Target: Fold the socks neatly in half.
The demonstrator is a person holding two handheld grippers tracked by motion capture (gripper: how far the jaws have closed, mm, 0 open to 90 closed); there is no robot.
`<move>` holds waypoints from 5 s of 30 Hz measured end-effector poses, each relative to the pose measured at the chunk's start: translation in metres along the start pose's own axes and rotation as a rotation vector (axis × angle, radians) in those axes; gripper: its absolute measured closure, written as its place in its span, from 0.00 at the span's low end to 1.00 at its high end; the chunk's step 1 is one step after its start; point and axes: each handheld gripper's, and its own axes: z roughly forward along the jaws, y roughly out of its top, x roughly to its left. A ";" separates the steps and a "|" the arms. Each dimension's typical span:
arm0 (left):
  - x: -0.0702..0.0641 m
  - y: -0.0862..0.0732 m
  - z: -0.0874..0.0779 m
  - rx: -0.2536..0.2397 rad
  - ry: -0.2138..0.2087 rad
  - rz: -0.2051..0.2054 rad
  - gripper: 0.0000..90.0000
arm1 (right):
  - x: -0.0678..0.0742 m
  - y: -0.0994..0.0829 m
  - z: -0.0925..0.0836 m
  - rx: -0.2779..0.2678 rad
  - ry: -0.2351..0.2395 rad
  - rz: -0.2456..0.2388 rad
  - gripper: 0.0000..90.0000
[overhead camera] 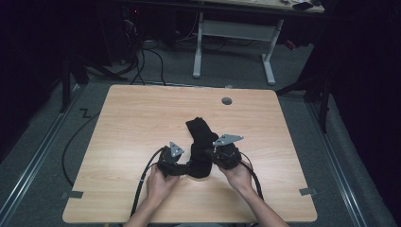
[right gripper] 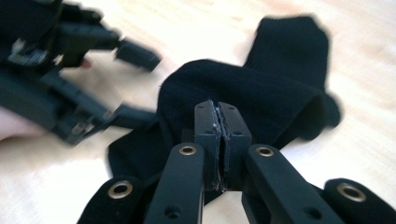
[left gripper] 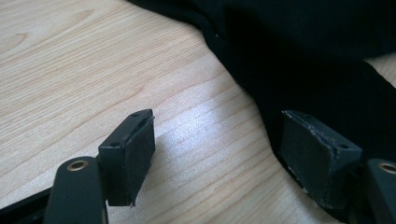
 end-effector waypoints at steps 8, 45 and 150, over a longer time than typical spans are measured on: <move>-0.001 0.014 0.012 0.024 -0.002 -0.001 0.29 | -0.014 -0.023 0.041 0.072 -0.033 0.057 0.97; -0.013 0.015 0.016 0.000 0.006 0.005 0.34 | -0.001 -0.025 -0.008 0.014 0.040 0.033 0.97; 0.039 0.097 0.050 0.093 0.004 -0.031 0.92 | 0.012 -0.052 0.034 -0.035 -0.039 -0.046 0.66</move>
